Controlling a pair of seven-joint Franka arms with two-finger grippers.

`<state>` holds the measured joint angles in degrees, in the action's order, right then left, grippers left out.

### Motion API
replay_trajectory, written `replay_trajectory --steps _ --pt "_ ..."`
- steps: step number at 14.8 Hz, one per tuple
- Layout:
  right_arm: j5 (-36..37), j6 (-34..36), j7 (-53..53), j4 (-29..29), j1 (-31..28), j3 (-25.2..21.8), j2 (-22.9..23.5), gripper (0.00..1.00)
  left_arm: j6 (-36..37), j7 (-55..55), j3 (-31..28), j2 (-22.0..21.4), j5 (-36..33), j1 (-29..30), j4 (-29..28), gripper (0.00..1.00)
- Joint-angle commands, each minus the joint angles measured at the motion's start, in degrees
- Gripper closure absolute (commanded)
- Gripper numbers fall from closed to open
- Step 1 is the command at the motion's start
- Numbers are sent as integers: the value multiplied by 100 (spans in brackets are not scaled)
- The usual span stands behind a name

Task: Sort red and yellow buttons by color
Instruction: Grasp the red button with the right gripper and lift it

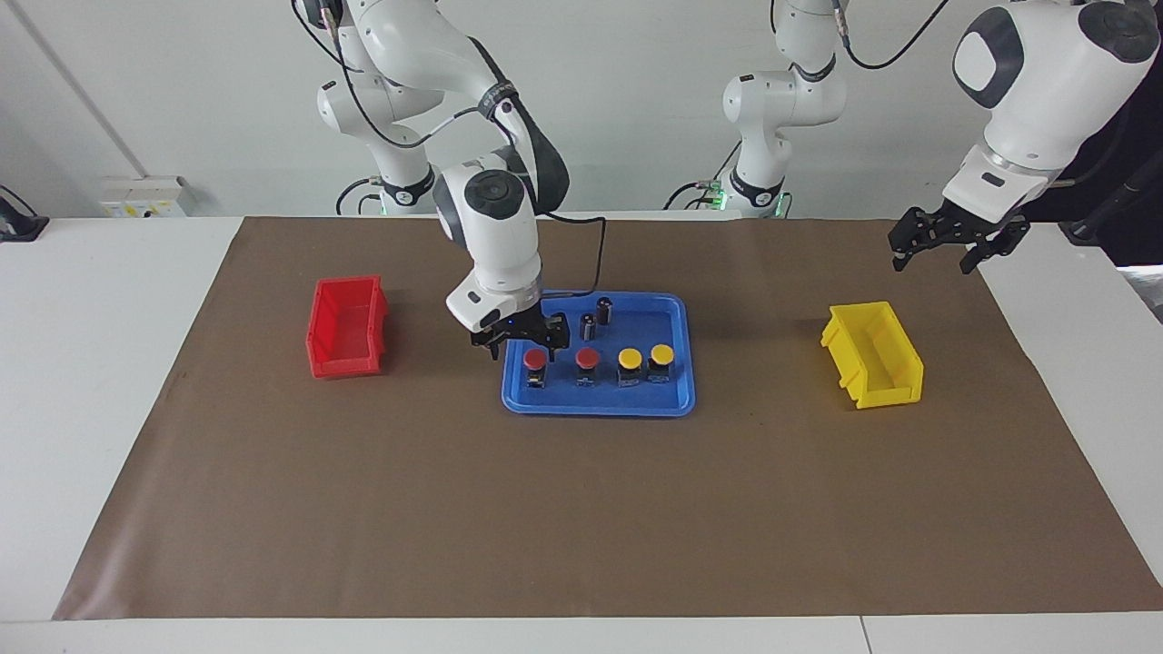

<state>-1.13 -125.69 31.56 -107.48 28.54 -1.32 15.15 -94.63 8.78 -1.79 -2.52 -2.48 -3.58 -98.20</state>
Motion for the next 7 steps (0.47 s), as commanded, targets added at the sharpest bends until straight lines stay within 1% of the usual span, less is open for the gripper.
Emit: replay_trajectory --steps 1,4,5,7 --pt "-19 -463 26 -274 38 -8 -91 0 -126 -43 -14 -179 64 6 -217 0" --pt "-19 -553 -79 -335 38 -8 -12 3 -126 -52 -14 -179 64 6 -217 0" --pt "-19 -570 -184 -336 21 -8 -12 8 -126 -43 -14 -179 64 6 -217 0" --pt "-19 -711 -203 -344 29 -8 6 12 -126 -52 -14 -179 64 6 -217 0"
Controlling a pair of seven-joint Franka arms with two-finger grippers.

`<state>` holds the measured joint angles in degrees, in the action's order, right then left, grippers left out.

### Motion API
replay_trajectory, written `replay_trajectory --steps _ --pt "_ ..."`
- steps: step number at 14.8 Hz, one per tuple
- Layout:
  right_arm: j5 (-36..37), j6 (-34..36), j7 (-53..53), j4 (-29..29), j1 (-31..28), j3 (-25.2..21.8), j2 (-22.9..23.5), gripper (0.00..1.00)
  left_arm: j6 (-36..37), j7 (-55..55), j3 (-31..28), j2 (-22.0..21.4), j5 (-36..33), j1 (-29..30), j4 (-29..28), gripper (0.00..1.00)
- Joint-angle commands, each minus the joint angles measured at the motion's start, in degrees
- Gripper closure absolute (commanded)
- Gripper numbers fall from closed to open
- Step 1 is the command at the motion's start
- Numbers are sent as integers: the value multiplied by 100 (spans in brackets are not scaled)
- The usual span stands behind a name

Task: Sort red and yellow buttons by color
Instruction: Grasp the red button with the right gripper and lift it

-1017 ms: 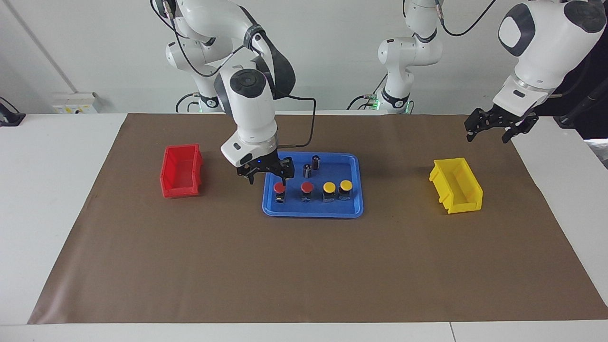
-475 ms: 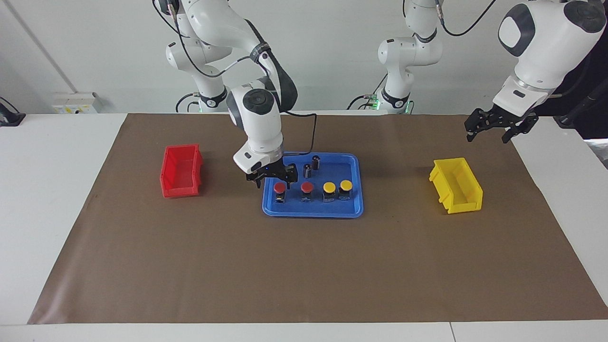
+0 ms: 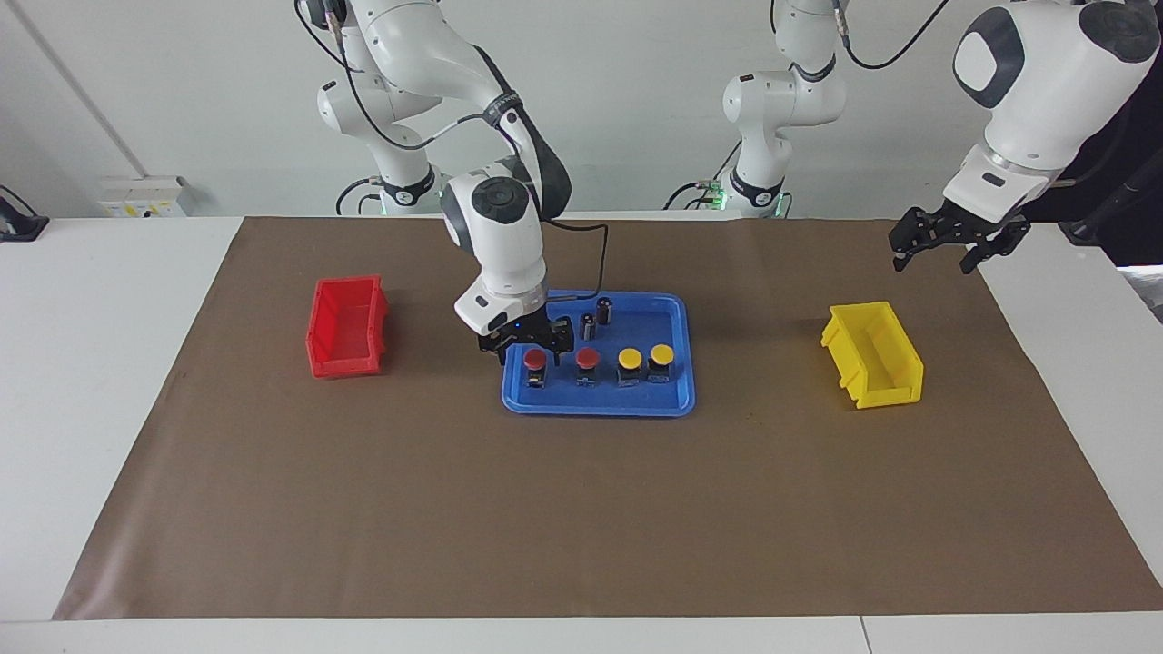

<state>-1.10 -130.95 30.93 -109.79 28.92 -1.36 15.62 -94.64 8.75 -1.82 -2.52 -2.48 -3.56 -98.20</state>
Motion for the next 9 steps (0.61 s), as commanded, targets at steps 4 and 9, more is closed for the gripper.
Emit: replay_trajectory --steps 4,9 --pt "-22 -203 -149 -157 0 -5 -24 22 -116 -48 -12 -179 64 -4 -217 0" --pt "-22 -194 -149 -174 8 -5 37 28 -125 -48 -12 -179 64 -4 -226 0"
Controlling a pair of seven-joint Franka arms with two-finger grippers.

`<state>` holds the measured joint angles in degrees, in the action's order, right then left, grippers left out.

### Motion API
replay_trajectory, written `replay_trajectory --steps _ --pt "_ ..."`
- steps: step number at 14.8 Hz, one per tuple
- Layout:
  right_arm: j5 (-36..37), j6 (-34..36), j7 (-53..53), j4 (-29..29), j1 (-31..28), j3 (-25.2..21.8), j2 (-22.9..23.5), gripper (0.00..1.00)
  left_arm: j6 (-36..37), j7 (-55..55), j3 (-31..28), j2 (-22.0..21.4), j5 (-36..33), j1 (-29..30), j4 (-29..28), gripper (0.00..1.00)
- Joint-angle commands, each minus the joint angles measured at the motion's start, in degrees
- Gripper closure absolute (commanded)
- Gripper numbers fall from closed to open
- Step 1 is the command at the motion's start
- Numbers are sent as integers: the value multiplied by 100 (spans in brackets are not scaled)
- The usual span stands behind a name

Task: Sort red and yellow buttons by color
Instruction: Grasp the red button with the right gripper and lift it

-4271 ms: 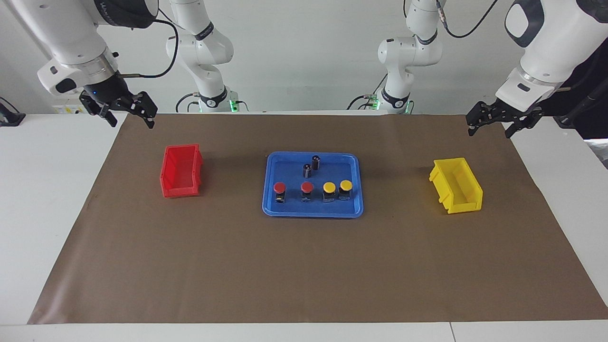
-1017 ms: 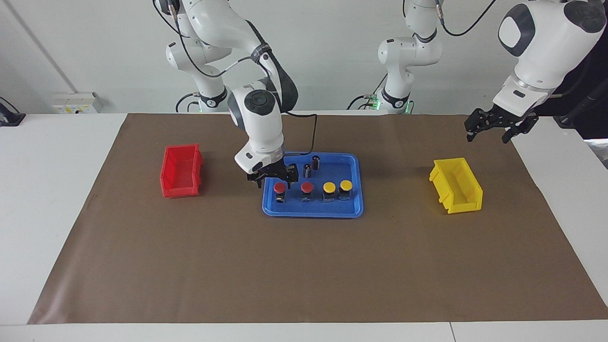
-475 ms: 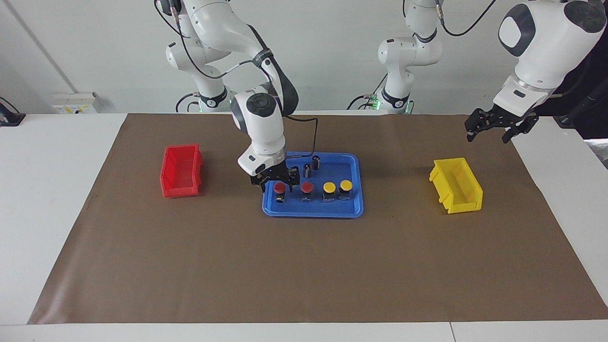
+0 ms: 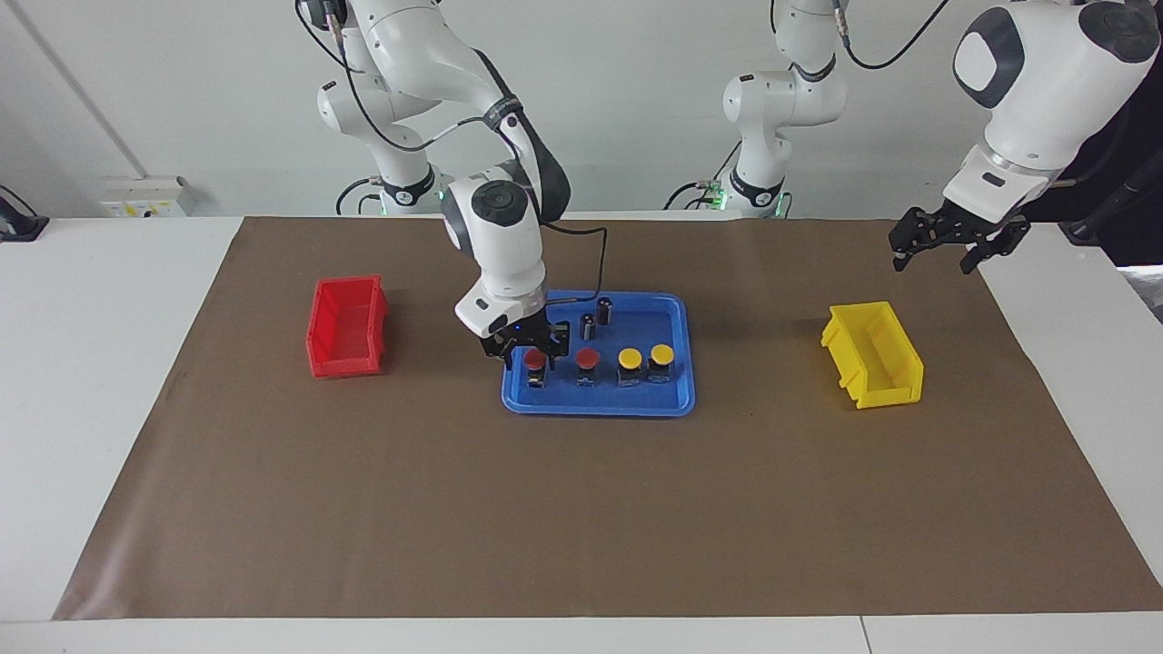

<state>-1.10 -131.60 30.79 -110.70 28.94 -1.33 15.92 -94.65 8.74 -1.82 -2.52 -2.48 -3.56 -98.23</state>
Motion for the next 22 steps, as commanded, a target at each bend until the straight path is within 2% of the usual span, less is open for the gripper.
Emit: replay_trajectory --steps 1,14,16,18,22 --pt "-22 -129 -135 -83 15 1 7 30 -124 -48 -12 -179 64 -4 -223 0" --pt "-22 -112 -389 -162 103 1 -1 40 -212 -48 6 -223 64 5 -337 0" --pt "-22 -112 -459 -162 95 1 -1 46 -221 -48 6 -240 64 -4 -346 0" --pt "-22 -103 -530 -145 86 1 -1 59 -221 -57 -12 -249 64 -13 -346 0" --pt "-40 -15 -521 -48 51 -8 -10 76 -379 -354 6 -240 64 -57 -381 0"
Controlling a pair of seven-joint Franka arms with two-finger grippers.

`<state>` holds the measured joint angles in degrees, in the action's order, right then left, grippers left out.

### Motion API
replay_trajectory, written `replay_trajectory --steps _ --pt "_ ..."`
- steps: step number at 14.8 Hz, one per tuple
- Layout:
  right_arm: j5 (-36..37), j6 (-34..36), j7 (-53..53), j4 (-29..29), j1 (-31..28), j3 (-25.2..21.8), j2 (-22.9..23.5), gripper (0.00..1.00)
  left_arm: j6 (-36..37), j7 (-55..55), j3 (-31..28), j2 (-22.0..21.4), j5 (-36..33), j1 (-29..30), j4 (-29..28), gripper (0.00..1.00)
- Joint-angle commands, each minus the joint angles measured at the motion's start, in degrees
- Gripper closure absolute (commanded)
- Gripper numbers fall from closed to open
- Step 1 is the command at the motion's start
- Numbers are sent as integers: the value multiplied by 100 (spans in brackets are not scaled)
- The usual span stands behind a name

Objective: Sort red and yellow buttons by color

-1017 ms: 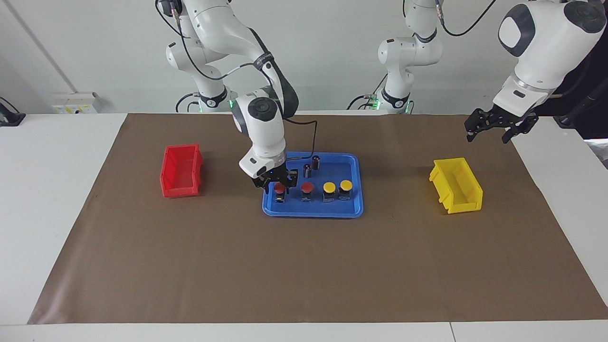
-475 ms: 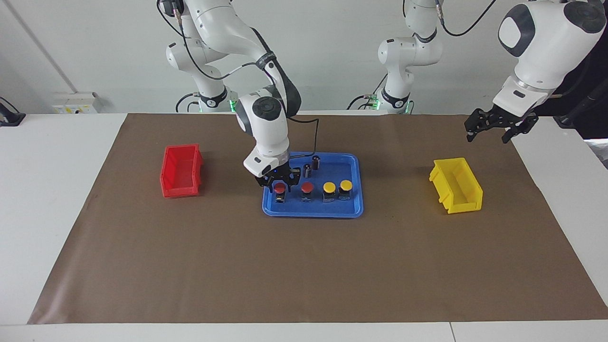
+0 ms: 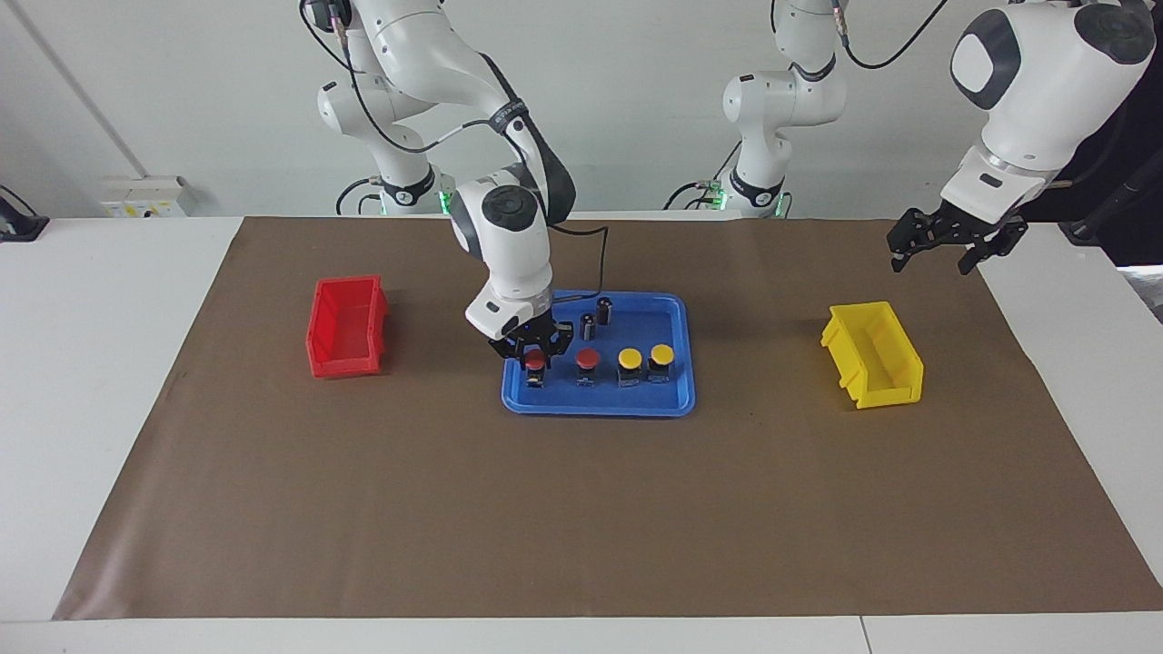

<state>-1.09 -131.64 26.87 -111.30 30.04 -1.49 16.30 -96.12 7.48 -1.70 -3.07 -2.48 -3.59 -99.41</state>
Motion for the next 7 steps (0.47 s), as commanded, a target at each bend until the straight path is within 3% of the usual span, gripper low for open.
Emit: replay_trajectory --steps 1,4,7 --pt "-40 7 -138 47 -68 17 -56 78 -267 -412 47 -194 72 -62 -281 0" --pt "-84 759 -278 467 -304 9 -345 78 -451 -974 56 -72 72 -719 -325 0" --pt "-119 1630 -900 347 -778 0 -1178 78 -1205 -2079 56 34 72 -1572 -842 0"
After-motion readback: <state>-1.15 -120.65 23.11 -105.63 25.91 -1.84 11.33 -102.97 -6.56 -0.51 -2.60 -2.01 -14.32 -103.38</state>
